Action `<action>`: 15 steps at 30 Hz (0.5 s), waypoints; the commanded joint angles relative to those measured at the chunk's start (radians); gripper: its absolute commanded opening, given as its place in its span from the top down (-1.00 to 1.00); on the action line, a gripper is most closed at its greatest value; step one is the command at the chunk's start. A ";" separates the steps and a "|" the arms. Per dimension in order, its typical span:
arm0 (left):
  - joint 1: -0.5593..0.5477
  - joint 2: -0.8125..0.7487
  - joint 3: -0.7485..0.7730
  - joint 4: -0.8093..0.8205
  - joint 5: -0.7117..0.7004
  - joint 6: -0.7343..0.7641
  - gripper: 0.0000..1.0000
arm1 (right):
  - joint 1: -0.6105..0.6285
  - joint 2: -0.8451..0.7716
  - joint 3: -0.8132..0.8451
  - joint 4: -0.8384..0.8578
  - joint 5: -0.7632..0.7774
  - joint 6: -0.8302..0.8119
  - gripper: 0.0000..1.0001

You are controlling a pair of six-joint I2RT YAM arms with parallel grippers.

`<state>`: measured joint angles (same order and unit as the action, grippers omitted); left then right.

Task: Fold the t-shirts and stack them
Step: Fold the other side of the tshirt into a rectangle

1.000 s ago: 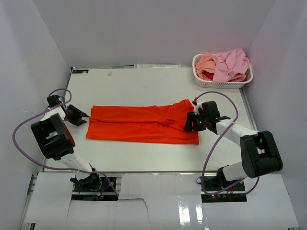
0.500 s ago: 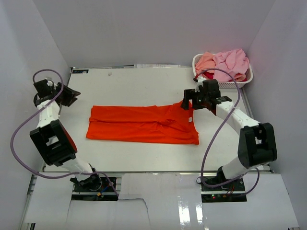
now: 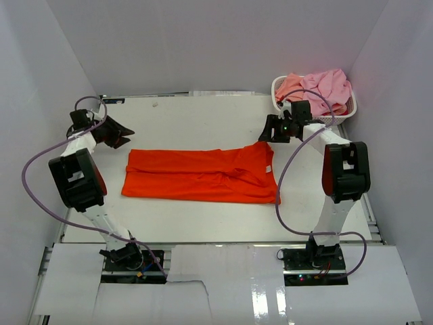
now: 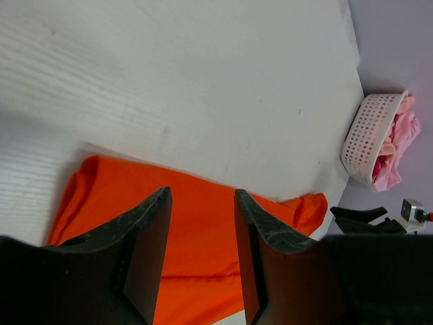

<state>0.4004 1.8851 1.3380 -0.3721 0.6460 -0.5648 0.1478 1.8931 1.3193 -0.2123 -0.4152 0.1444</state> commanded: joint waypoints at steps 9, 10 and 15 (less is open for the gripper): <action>-0.067 0.087 0.131 -0.019 0.044 0.043 -0.05 | -0.013 0.099 0.115 -0.006 -0.100 0.026 -0.16; -0.069 0.094 0.138 -0.025 0.043 0.045 -0.06 | -0.013 0.104 0.119 -0.007 -0.102 0.027 -0.16; -0.072 0.112 0.164 -0.053 0.023 0.054 -0.05 | -0.013 0.126 0.130 -0.009 -0.094 0.030 -0.15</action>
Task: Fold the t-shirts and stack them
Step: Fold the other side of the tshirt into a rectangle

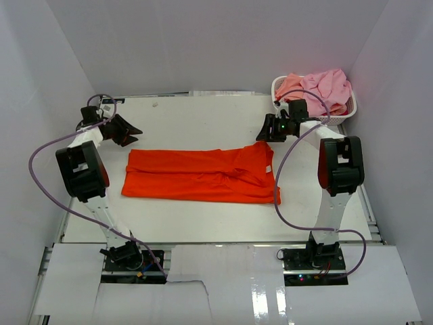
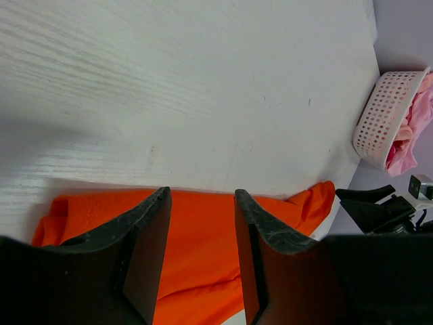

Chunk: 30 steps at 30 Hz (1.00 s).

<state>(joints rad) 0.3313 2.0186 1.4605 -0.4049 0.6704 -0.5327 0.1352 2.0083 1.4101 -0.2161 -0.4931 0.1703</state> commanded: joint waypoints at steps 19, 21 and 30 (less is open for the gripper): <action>-0.006 -0.008 0.058 -0.038 -0.026 0.040 -0.05 | -0.005 -0.003 0.010 -0.017 0.053 -0.014 -0.17; -0.006 -0.011 0.057 -0.038 -0.025 0.040 -0.05 | -0.008 -0.011 0.004 -0.014 0.050 -0.014 -0.17; -0.006 -0.003 0.049 -0.043 -0.031 0.046 -0.05 | -0.009 0.040 0.041 -0.016 0.002 0.000 0.08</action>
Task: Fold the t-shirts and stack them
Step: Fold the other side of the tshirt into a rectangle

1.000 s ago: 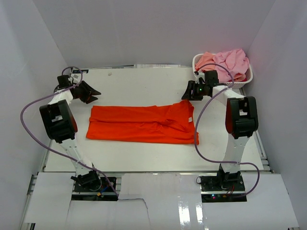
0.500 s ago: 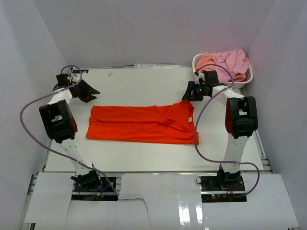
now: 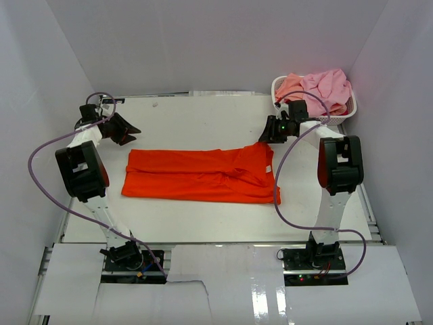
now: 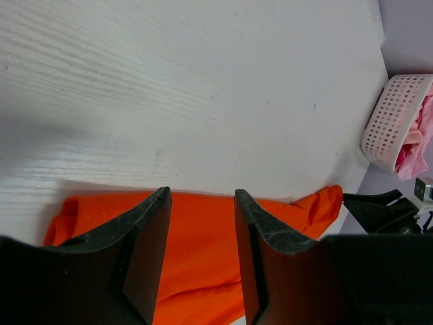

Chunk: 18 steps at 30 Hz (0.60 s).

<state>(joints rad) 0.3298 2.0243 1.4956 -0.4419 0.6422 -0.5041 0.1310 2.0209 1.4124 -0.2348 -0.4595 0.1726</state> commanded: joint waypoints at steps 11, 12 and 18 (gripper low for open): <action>-0.005 0.025 0.023 -0.099 -0.078 0.038 -0.06 | -0.005 0.062 0.042 0.015 -0.056 0.008 0.16; -0.005 0.027 0.025 -0.109 -0.102 0.038 -0.06 | -0.005 0.064 0.045 0.015 -0.060 0.008 0.24; -0.005 0.019 0.002 -0.150 -0.147 0.039 -0.06 | -0.005 0.078 0.057 0.014 -0.064 0.011 0.64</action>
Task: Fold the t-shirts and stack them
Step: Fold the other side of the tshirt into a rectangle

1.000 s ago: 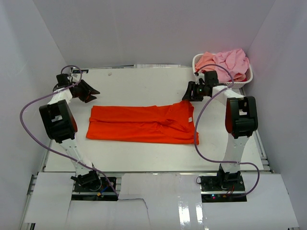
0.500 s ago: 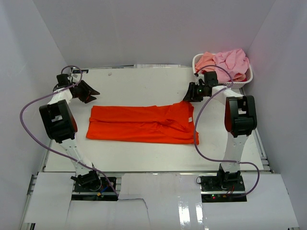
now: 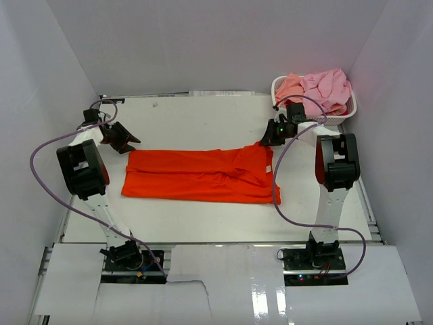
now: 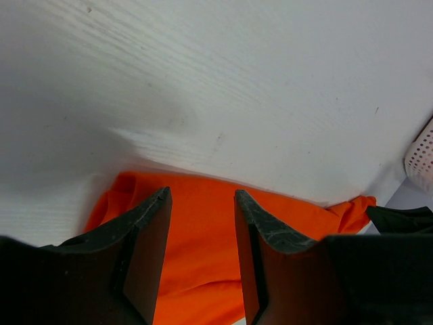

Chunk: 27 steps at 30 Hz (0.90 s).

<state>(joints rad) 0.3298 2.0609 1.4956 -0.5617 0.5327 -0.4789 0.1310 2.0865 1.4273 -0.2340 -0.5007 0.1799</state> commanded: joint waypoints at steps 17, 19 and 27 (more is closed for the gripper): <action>-0.003 -0.024 0.029 -0.133 -0.142 0.029 0.01 | -0.005 0.015 0.042 0.015 -0.027 0.001 0.85; -0.002 0.004 0.064 -0.161 -0.145 0.031 0.03 | -0.004 0.014 0.039 0.016 -0.029 0.001 0.85; -0.002 0.102 0.152 -0.190 -0.139 0.010 0.07 | -0.004 0.006 0.033 0.021 -0.030 -0.003 0.84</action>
<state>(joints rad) 0.3305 2.1509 1.6062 -0.7353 0.4068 -0.4660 0.1310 2.0899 1.4330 -0.2337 -0.5083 0.1818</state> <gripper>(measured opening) 0.469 0.088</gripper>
